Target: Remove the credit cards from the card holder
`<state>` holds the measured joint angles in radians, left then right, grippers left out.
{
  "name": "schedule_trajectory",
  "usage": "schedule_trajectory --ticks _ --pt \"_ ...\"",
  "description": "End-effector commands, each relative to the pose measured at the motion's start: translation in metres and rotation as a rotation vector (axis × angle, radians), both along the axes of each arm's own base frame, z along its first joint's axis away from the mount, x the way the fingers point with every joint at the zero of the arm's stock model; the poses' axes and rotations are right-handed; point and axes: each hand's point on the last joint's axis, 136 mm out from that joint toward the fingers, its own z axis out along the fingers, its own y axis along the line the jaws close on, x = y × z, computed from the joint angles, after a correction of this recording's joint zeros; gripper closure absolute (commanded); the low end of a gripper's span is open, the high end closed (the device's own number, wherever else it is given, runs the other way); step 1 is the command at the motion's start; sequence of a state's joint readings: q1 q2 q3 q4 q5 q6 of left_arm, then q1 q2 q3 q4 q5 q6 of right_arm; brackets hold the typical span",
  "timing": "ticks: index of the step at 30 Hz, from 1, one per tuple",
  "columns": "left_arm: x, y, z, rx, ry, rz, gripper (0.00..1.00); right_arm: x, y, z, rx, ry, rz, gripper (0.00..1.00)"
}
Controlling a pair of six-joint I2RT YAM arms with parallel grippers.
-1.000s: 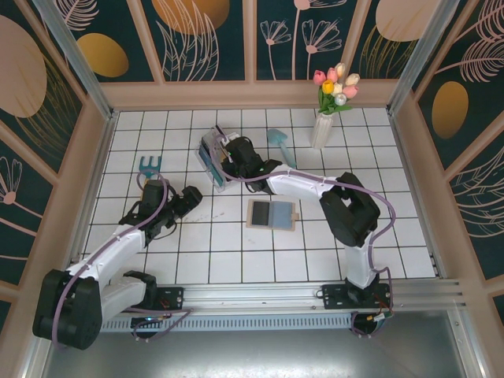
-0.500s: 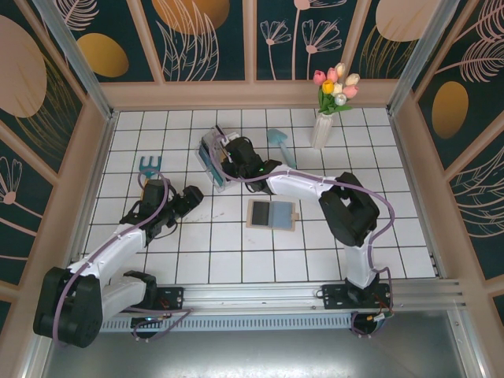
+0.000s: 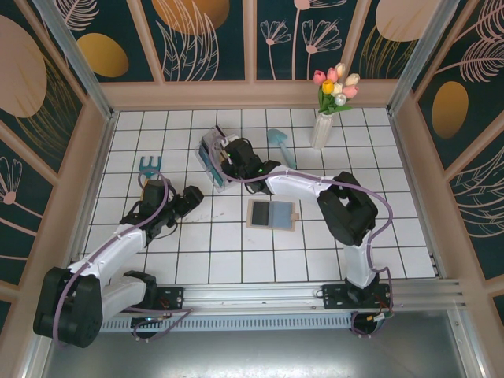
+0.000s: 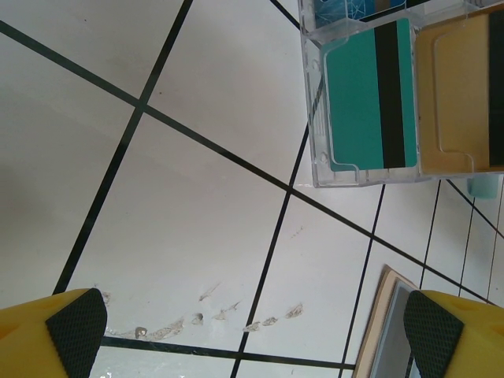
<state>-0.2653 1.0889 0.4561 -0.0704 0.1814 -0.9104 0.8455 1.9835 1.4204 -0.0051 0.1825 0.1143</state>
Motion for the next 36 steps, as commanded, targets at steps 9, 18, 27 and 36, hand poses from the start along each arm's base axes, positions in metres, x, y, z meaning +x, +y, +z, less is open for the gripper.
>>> schedule_trajectory --ticks 9,18,27,36 --pt "-0.001 -0.002 0.001 -0.013 -0.004 -0.013 0.01 -0.017 -0.018 0.09 0.198 -0.017 -0.074 0.69" --pt "0.002 -0.022 0.023 -0.078 -0.102 -0.133 0.02 -0.068 -0.098 0.101 0.449 0.174 -0.25 0.45" --pt "0.01 -0.044 0.037 -0.104 -0.135 -0.199 0.02 -0.099 -0.162 0.006 0.514 0.456 -0.475 0.39" --pt "0.016 -0.097 0.041 -0.11 -0.133 -0.311 0.01 -0.111 -0.156 -0.042 0.463 0.596 -0.477 0.43"
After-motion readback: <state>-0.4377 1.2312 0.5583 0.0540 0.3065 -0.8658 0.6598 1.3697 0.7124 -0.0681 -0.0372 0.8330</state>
